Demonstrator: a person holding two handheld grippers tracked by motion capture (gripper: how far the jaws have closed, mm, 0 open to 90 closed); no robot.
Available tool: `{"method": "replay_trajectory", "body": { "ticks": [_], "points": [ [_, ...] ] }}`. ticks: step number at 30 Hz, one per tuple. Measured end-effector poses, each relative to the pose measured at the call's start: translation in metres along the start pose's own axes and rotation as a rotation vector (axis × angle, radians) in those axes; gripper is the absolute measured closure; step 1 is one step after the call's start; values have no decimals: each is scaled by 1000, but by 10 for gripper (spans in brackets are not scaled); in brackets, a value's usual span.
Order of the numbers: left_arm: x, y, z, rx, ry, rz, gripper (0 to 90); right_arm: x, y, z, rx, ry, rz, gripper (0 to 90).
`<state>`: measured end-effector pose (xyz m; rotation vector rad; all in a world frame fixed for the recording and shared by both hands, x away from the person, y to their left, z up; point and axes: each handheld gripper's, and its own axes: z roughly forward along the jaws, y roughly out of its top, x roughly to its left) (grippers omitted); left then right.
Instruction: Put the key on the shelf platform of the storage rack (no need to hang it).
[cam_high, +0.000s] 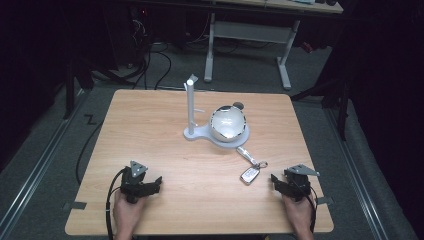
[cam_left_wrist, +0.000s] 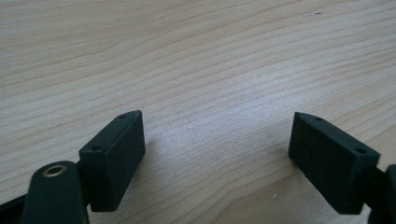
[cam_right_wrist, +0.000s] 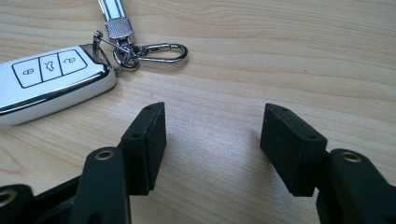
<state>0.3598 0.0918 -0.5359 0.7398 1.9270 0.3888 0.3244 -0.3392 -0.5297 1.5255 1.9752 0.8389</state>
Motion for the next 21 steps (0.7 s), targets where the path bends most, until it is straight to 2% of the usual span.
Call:
{"method": "replay_trajectory", "body": {
  "ticks": [10,21],
  "points": [
    [0,0,-1,3,-1,-1,189,0,0,0,0,1,0,410],
    [0,2,-2,7,1,-23,191,0,0,0,1,10,-6,395]
  ]
}}
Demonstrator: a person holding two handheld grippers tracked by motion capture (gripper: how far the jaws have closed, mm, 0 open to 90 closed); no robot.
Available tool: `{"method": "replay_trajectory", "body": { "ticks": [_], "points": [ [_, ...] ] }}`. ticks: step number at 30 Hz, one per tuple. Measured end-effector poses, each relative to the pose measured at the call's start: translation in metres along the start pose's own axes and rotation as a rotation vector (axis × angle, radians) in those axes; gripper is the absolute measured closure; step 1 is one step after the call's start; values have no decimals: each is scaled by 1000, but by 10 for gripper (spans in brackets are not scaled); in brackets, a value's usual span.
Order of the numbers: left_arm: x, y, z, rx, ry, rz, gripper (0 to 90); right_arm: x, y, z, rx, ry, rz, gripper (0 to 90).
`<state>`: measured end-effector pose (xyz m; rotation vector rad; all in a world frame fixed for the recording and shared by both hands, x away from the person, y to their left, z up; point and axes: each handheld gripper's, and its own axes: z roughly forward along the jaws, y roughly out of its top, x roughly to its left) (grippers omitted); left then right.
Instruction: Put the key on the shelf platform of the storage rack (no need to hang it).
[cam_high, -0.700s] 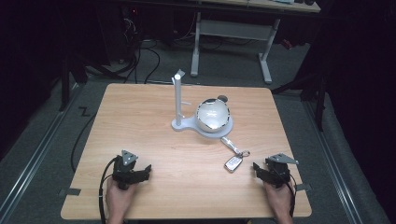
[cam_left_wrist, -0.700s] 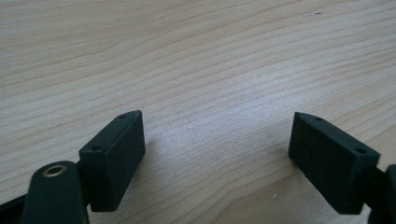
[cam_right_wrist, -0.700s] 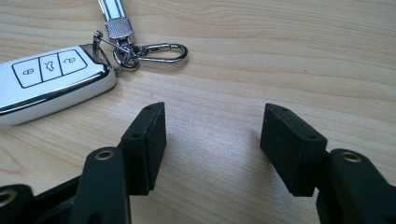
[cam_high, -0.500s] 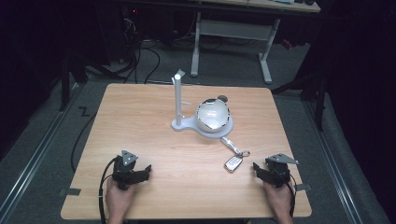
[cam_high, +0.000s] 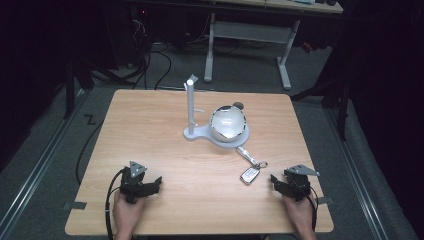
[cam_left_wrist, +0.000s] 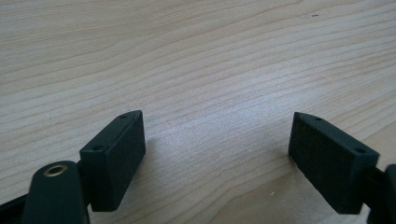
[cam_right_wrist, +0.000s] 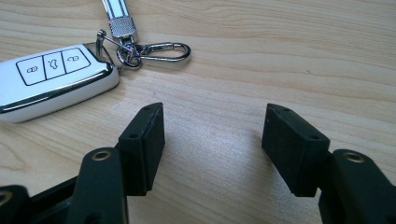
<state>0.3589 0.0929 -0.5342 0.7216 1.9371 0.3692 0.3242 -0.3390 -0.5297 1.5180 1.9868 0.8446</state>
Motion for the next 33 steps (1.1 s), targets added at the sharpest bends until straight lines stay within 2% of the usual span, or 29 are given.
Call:
{"method": "replay_trajectory", "body": {
  "ticks": [33],
  "points": [
    [0,-2,0,-4,-2,20,192,0,0,0,2,3,1,399]
  ]
}}
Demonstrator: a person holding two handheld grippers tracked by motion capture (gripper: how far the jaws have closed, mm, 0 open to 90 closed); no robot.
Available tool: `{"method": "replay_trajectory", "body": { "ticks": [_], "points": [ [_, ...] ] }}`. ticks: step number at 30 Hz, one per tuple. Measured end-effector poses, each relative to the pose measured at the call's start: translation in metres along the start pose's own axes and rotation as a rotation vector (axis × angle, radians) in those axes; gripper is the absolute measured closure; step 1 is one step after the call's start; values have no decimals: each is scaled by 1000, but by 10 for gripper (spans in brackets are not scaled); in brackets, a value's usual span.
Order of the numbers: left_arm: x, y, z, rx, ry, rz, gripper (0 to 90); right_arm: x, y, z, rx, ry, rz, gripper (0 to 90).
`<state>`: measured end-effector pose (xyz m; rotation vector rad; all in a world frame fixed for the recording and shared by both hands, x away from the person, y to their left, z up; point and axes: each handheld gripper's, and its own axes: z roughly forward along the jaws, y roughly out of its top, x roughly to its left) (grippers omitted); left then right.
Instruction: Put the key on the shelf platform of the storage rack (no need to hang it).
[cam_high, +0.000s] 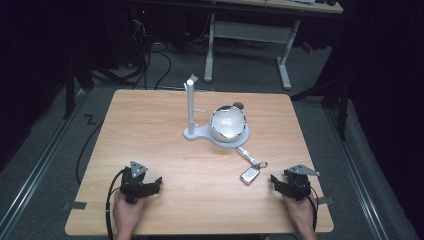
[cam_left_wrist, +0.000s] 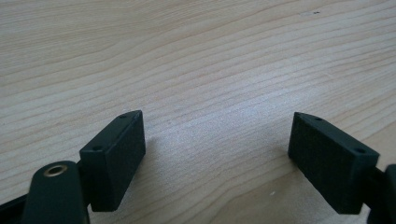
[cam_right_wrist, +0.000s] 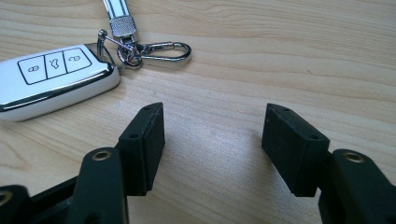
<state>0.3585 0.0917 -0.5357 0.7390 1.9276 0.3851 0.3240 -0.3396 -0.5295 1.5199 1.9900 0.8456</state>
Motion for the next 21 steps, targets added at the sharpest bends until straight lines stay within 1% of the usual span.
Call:
{"method": "replay_trajectory", "body": {
  "ticks": [4,10,17,19,20,21],
  "points": [
    [0,0,0,0,0,1,192,0,0,0,-4,-1,3,411],
    [0,0,0,0,0,0,191,-1,-1,-2,2,-12,9,459],
    [0,0,0,-2,1,-1,192,-1,-2,-4,2,-20,16,467],
    [0,0,0,-1,1,-1,192,0,-1,-5,9,-18,19,469],
    [0,0,0,-1,1,-1,192,-1,-1,-5,3,-16,13,474],
    [0,0,0,-1,1,-1,192,-1,-2,-7,0,-12,21,476]
  ]
}}
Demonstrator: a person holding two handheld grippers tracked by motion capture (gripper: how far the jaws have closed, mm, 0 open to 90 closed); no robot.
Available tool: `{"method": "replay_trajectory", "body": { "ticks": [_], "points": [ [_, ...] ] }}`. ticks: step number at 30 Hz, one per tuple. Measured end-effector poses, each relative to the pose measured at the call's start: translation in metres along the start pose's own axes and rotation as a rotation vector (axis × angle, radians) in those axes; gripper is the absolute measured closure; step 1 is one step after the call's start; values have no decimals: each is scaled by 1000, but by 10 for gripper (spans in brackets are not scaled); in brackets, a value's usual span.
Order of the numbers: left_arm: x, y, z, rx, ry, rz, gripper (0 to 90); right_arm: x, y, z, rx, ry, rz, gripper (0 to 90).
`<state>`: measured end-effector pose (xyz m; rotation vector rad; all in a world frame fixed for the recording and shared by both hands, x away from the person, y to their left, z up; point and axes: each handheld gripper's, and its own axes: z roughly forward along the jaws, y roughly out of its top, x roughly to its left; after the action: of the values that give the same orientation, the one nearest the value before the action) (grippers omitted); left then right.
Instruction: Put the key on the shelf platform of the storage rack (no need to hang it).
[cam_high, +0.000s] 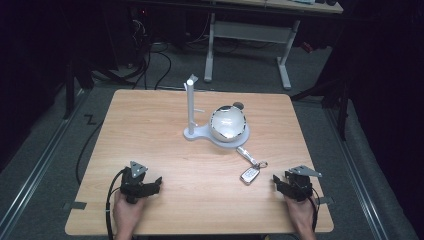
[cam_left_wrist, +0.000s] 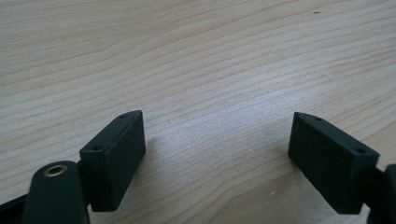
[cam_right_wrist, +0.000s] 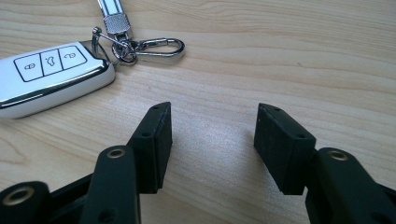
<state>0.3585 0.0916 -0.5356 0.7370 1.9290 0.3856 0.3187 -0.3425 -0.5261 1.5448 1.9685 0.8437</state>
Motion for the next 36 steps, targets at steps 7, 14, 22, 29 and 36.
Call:
{"method": "replay_trajectory", "body": {
  "ticks": [7,14,22,29,36],
  "points": [
    [0,0,0,0,0,0,192,-1,1,-5,-11,12,6,504],
    [0,0,0,-1,0,1,192,3,5,-13,-24,48,-5,557],
    [0,0,0,-1,0,1,192,10,11,-15,-39,82,-23,566],
    [0,0,0,-1,0,1,192,21,23,-13,-29,102,-71,566],
    [0,0,0,-1,0,1,191,27,31,-9,-23,105,-102,573]
  ]
}}
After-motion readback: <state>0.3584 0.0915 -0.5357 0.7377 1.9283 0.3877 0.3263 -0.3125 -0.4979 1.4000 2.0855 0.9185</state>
